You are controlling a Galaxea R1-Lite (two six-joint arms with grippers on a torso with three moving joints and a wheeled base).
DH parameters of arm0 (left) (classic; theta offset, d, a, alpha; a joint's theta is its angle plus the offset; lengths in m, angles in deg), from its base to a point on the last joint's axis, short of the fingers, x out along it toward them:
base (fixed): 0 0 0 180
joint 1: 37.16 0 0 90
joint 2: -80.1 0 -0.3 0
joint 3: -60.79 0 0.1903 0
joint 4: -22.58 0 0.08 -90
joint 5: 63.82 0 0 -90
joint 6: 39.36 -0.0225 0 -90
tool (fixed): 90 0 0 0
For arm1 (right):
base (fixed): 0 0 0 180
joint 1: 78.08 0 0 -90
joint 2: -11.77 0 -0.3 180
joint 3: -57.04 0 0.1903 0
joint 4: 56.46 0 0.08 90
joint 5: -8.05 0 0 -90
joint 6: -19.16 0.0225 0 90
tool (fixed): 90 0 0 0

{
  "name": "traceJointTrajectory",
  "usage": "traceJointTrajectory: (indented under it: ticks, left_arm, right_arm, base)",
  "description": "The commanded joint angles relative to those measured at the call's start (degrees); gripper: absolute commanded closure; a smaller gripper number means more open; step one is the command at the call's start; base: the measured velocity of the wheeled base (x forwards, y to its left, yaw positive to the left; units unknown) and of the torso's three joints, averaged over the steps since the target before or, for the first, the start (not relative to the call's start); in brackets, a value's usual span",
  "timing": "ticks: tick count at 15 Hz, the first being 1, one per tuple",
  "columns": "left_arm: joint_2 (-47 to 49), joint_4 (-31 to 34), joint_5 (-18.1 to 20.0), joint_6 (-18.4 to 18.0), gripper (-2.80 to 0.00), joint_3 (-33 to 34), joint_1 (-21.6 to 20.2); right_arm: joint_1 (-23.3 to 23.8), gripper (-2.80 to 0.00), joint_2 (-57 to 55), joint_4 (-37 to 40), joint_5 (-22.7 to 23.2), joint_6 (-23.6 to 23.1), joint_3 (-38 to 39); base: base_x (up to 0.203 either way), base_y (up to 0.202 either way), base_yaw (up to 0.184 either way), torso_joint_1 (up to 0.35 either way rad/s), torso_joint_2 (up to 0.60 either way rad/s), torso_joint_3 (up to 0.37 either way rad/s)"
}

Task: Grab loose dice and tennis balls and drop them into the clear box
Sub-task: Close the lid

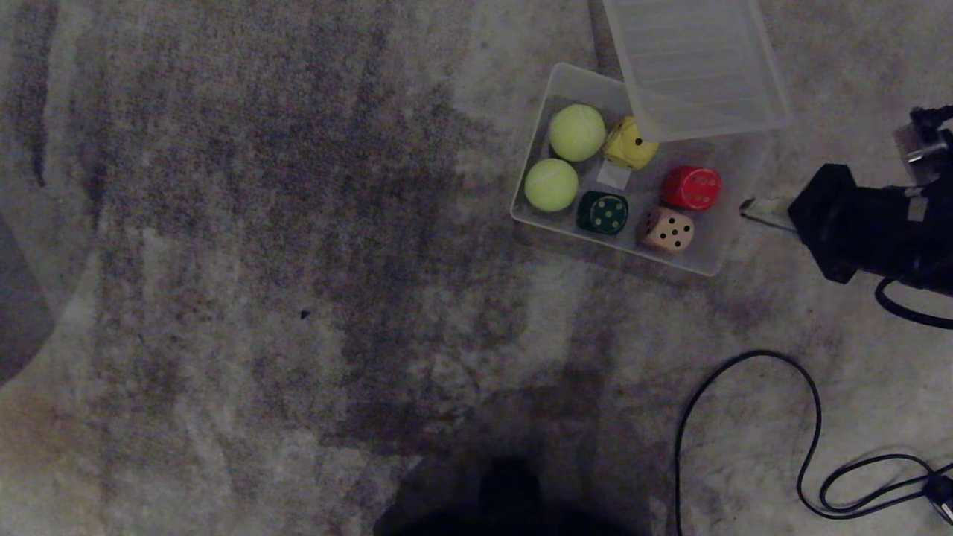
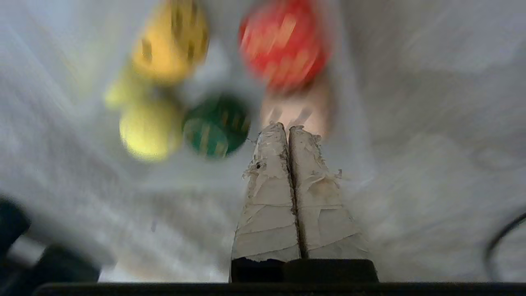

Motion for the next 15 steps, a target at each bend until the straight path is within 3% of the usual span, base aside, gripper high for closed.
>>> traceJointTrajectory:
  ticks: [1, 2, 4, 7, 11, 15]
  left_arm:
    - [0.0, 0.0, 0.0, 0.1, 0.0, 0.1, 0.0]
    - [0.0, 0.0, 0.0, 0.1, 0.0, 0.1, 0.0]
    - [0.0, 0.0, 0.0, 0.1, 0.0, 0.1, 0.0]
    - [0.0, 0.0, 0.0, 0.1, 0.0, 0.1, 0.0]
    - [0.0, 0.0, 0.0, 0.1, 0.0, 0.1, 0.0]
    - [0.0, 0.0, 0.0, 0.1, 0.0, 0.1, 0.0]
  right_arm:
    - [7.3, 0.0, 3.0, 0.1, 0.2, 0.3, 0.0]
    - [10.2, -2.8, 4.4, 0.3, 0.4, 0.4, 0.0]
    - [14.5, -2.8, 6.3, 0.2, 0.6, 2.0, -0.5]
    - [21.0, -2.8, 5.7, -0.6, 2.5, 10.5, -2.3]
    - [26.8, -2.8, -0.9, -15.8, 10.3, 22.4, -2.9]
    - [28.0, -2.8, -7.3, -26.3, 18.5, 28.8, -4.0]
  base:
    - [0.0, 0.0, 0.0, 0.0, 0.0, 0.0]
    - [0.0, 0.0, 0.0, 0.0, 0.0, 0.0]
    - [0.0, 0.0, 0.0, 0.0, 0.0, 0.0]
    - [0.0, 0.0, 0.0, 0.0, 0.0, 0.0]
    - [0.0, 0.0, 0.0, 0.0, 0.0, 0.0]
    - [0.0, 0.0, 0.0, 0.0, 0.0, 0.0]
